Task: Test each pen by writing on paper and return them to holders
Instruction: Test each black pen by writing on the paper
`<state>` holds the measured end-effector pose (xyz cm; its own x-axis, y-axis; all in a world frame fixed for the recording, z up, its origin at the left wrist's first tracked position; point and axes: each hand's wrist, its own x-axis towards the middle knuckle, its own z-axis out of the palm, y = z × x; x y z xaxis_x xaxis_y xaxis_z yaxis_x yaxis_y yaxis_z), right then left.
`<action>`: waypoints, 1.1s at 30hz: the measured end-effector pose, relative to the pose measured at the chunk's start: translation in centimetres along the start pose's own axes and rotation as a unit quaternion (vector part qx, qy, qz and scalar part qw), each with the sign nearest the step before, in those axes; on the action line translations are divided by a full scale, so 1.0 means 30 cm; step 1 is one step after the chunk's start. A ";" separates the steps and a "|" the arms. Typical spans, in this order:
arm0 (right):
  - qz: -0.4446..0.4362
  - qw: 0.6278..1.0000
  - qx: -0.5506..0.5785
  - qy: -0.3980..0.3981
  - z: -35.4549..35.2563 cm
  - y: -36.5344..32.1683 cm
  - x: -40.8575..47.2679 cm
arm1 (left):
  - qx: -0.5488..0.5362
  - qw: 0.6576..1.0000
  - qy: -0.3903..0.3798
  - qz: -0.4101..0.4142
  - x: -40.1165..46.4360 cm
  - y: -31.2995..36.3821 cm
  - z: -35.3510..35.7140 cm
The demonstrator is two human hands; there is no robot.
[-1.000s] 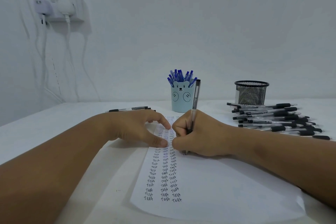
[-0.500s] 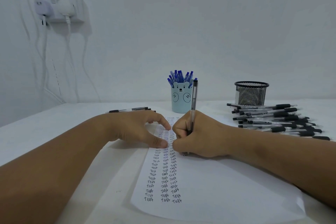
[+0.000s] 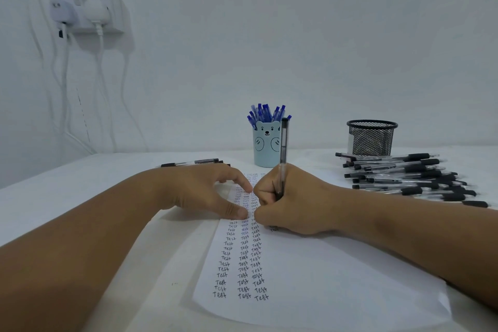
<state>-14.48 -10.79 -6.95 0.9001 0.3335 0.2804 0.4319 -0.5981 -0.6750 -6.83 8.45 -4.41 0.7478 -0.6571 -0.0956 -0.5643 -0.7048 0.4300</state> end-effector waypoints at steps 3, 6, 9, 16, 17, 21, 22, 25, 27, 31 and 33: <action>-0.002 1.000 -0.002 0.002 0.001 0.001 0.003 | 0.002 1.000 0.002 0.002 0.000 0.000 0.001; 0.000 1.000 0.007 0.002 0.000 0.006 0.001 | -0.002 1.000 0.001 0.005 0.001 -0.003 0.001; -0.004 0.997 0.057 0.054 0.005 0.005 0.001 | 0.003 1.000 0.003 0.009 0.000 -0.007 0.000; 0.019 0.968 0.164 0.190 -0.065 0.022 0.036 | 0.010 1.000 -0.003 0.003 0.003 0.003 -0.002; 0.017 0.967 0.157 0.199 -0.070 0.028 0.039 | 0.010 1.000 -0.003 0.003 0.003 0.003 -0.002; 0.012 0.969 0.092 0.227 -0.087 0.059 0.044 | 0.002 1.000 -0.004 0.005 0.004 0.003 -0.003; 0.001 0.970 0.055 0.239 -0.092 0.065 0.043 | 0.002 1.000 -0.002 0.006 0.004 0.002 -0.002; -0.048 0.957 -0.105 0.267 -0.110 0.087 0.042 | 0.004 1.000 0.005 0.009 0.004 -0.002 0.002; -0.086 0.940 -0.210 0.255 -0.117 0.096 0.047 | 0.007 1.000 0.006 0.012 0.003 -0.002 0.002; -0.055 0.945 -0.261 0.187 -0.108 0.109 0.059 | 0.007 1.000 0.005 0.013 0.003 -0.002 -0.001; -0.033 0.955 -0.233 0.181 -0.099 0.111 0.049 | 0.006 1.000 0.004 0.011 0.004 -0.003 0.000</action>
<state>-11.54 -14.46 -6.74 0.7945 0.1576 0.5865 0.3905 -0.8722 -0.2946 -6.70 8.43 -4.47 0.7384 -0.6698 -0.0786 -0.5843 -0.6935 0.4215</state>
